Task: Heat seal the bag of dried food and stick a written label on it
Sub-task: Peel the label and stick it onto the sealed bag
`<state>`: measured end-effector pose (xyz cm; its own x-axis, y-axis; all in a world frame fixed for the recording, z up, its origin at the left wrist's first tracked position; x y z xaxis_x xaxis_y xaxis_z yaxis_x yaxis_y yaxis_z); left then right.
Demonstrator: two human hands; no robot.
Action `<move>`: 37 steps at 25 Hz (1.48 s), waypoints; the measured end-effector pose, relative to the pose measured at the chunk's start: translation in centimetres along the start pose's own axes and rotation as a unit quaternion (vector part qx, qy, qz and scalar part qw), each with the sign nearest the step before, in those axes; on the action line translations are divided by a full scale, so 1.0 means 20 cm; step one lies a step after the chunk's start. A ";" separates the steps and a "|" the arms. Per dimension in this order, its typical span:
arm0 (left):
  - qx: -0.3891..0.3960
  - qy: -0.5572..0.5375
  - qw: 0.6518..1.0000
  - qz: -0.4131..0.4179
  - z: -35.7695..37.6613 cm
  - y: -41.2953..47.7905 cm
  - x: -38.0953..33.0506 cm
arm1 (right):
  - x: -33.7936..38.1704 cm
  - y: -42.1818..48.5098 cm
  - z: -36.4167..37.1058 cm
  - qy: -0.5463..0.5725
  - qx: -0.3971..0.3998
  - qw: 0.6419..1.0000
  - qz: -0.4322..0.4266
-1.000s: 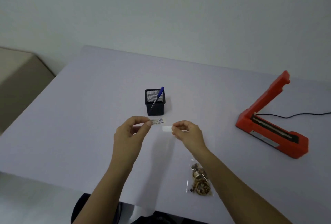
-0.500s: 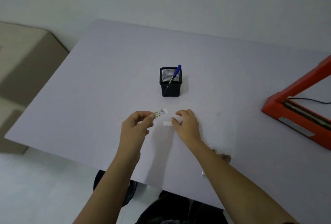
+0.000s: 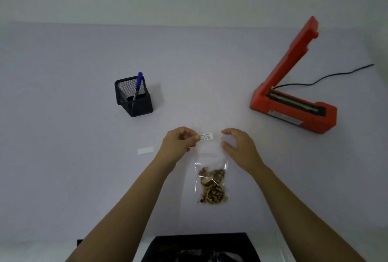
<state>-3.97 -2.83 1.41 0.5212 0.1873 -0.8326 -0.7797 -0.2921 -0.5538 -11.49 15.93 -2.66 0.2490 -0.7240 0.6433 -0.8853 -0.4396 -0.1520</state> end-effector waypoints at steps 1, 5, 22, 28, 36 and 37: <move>0.005 0.022 1.000 -0.002 0.03 0.04 0.01 | -0.02 0.01 0.01 -0.012 0.008 1.000 -0.010; -0.006 0.105 0.994 0.015 0.11 0.19 0.05 | -0.08 0.05 0.02 -0.027 0.001 0.999 -0.035; -0.030 0.304 0.950 0.071 0.19 0.31 0.08 | -0.17 0.05 0.05 -0.036 0.007 0.994 -0.107; -0.042 0.320 0.944 0.072 0.22 0.31 0.09 | -0.16 0.03 0.05 -0.048 0.014 0.992 -0.117; -0.076 0.335 0.926 0.154 0.20 0.27 0.15 | -0.16 0.05 0.06 -0.043 0.007 0.993 -0.112; -0.062 0.355 0.910 0.203 0.19 0.25 0.17 | -0.16 0.05 0.06 -0.045 0.008 0.993 -0.113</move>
<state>-7.48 -0.02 -4.17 0.3256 -0.6005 -0.7303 -0.9362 -0.3131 -0.1599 -12.68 17.27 -5.79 0.4749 -0.6506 0.5927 -0.7967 -0.6039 -0.0245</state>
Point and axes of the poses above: each hand's wrist, its own y-axis towards the middle knuckle, its own z-axis out of the palm, x = y × z, the point moved 3 cm from there along y, towards the middle knuckle, and after that the axes turned 7 degrees about -y, right-handed, at the moved point
